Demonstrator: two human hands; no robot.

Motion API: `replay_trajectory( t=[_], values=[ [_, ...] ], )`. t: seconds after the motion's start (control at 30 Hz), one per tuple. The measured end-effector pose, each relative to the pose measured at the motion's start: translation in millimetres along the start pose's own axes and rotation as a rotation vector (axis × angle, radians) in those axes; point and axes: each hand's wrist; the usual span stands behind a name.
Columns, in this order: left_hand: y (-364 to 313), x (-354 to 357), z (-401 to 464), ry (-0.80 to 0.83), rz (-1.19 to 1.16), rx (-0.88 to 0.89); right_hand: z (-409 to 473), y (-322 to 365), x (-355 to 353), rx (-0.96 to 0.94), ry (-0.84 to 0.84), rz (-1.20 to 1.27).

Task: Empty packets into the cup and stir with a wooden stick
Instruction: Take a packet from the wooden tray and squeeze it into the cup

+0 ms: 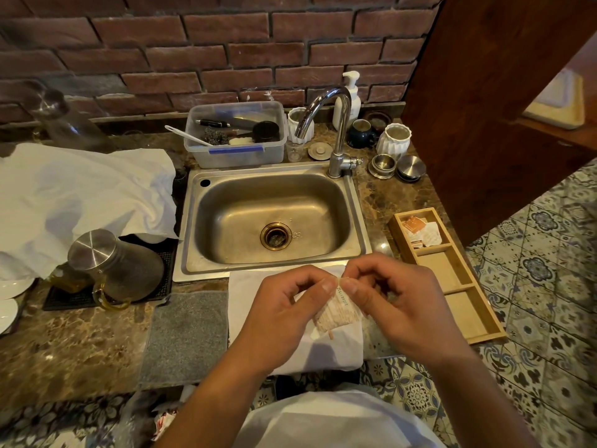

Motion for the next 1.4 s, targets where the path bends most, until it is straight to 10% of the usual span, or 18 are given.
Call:
replay_trajectory(
  t=[0.7, 0.97, 1.4],
  values=[
    [-5, 13, 0, -0.035, -0.349, -0.194, -13, -6, 30, -0.248, -0.319, -0.251],
    [-4, 6, 3, -0.123, -0.124, -0.077, -5, -1, 12, 0.201, -0.119, 0.222],
    [0, 1, -3, -0.057, -0.179, -0.073, -1, -1, 8, 0.221, -0.028, 0.378]
  ],
)
Point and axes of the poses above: each hand's wrist, its own z-axis towards the middle knuckle, its own x-axis out of the palm, y = z × x, and after that the axes turned 8 degrees about -x, right-handed
